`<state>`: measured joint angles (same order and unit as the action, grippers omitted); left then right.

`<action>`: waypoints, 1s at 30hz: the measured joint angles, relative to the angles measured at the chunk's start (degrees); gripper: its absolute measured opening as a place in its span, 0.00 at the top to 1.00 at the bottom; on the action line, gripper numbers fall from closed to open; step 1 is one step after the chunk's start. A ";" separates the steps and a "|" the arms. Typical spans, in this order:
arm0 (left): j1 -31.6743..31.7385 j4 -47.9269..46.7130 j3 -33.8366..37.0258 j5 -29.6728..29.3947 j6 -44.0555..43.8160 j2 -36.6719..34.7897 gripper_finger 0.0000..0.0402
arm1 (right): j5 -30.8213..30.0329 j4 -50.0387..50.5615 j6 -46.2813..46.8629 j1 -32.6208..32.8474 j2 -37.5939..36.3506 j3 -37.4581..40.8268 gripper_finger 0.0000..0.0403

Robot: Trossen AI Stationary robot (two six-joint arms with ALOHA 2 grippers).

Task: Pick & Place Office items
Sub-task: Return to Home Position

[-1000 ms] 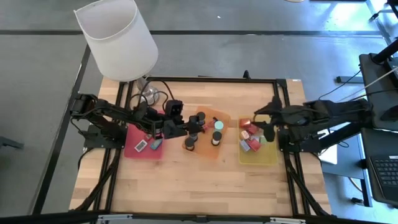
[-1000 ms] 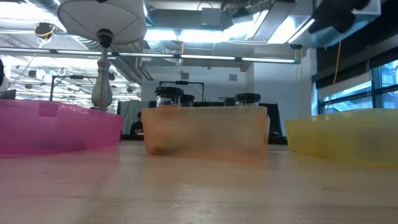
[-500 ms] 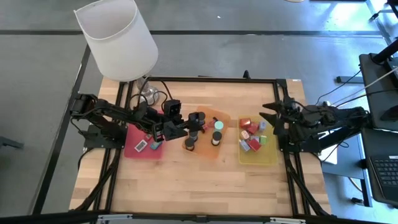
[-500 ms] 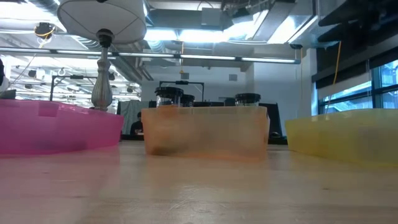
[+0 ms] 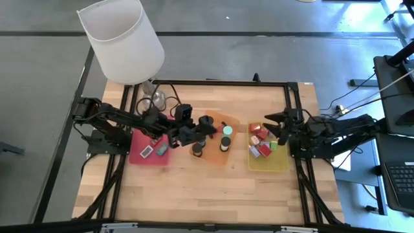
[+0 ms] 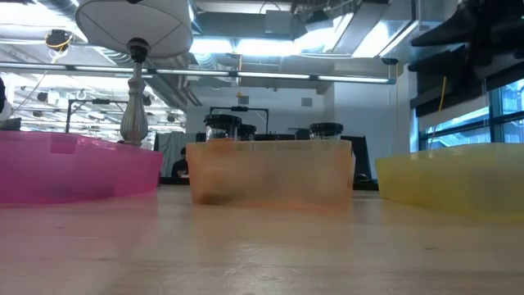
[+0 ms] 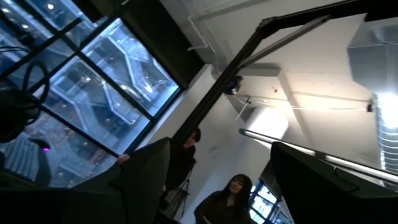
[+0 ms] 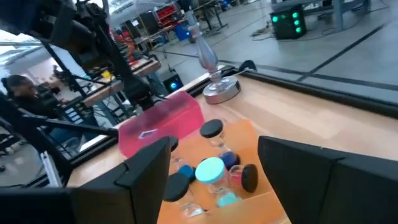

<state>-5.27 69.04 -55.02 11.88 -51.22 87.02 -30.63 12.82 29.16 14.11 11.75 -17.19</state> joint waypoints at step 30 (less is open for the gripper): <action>0.02 -4.99 0.00 -3.30 5.70 0.00 0.31 | 0.23 -17.18 9.36 0.00 0.00 15.45 0.39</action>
<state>-5.26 64.05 -55.02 8.58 -45.52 87.02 -30.41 -4.36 38.52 14.11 11.75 -1.74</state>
